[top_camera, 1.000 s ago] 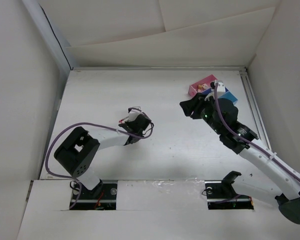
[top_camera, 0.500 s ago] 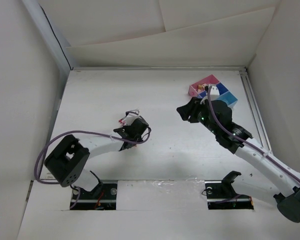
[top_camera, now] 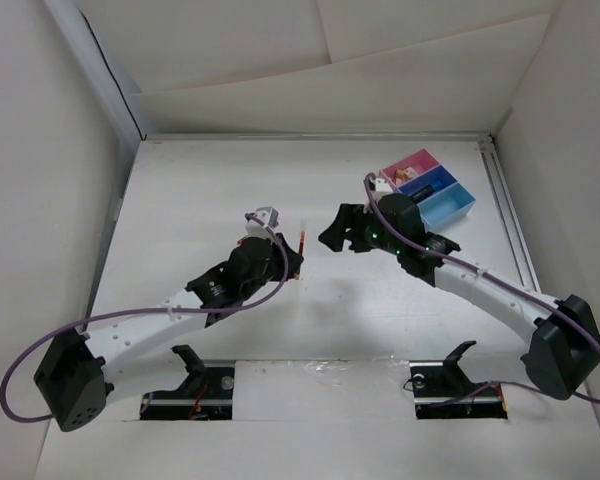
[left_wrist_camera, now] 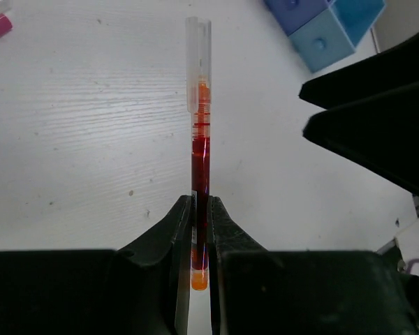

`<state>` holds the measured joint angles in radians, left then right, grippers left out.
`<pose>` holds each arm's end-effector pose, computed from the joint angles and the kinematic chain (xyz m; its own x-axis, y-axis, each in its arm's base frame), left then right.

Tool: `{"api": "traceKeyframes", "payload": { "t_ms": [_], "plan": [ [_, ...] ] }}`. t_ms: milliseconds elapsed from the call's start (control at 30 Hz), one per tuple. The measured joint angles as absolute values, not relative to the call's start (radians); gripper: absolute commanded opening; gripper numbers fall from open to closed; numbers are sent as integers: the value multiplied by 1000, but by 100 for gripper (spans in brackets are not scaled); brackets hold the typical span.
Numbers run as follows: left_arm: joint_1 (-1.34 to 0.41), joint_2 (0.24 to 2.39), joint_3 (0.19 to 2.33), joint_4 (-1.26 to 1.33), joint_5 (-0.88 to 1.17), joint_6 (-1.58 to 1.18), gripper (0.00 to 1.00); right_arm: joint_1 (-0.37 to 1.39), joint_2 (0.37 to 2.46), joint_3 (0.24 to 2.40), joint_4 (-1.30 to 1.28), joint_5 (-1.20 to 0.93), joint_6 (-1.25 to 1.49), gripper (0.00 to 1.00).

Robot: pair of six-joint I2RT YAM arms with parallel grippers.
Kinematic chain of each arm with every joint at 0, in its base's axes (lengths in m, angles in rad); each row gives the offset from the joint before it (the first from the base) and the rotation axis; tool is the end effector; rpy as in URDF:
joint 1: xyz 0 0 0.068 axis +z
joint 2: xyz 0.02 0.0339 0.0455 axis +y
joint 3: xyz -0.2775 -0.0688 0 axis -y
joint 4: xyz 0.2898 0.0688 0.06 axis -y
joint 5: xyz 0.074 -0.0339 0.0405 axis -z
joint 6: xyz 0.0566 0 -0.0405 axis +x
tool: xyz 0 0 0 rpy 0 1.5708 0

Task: Sort the stationery into containers
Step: Pass the stationery from the left arm to the right

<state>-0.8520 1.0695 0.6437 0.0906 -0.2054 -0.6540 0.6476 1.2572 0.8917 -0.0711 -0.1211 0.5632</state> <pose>0.2046 -0.2163 0.2492 -0.5430 -0.2839 -0.7903 0.3523 0.7773 -0.5213 0.2706 0.2133 0.2749 -0.6515 0.1717 -0.7390 -0.4001 0.7498 0.5270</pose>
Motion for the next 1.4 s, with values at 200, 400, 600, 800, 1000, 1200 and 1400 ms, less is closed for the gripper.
{"api": "traceKeyframes", "payload": {
  "t_ms": [200, 400, 600, 800, 1000, 1200, 1400],
  "plan": [
    [-852, 1007, 609, 141, -135, -650, 0, 648, 1274, 910, -37, -176, 585, 75],
    [-859, 1008, 593, 185, -67, -640, 0, 646, 1353, 974, 21, -254, 603, 72],
    [-903, 1012, 592, 200, -53, -624, 0, 646, 1425, 975, 31, -290, 617, 44],
    [-907, 1021, 592, 203, -50, -619, 0, 645, 1426, 975, 59, -302, 650, 17],
    [-908, 1034, 592, 220, -53, -617, 0, 644, 1420, 975, 62, -302, 657, 2],
    [-908, 1054, 609, 221, -62, -611, 37, 623, 1401, 971, 60, -292, 662, 0],
    [-908, 1054, 634, 215, -69, -602, 61, 507, 1324, 965, 57, -270, 655, 0]
  ]
}}
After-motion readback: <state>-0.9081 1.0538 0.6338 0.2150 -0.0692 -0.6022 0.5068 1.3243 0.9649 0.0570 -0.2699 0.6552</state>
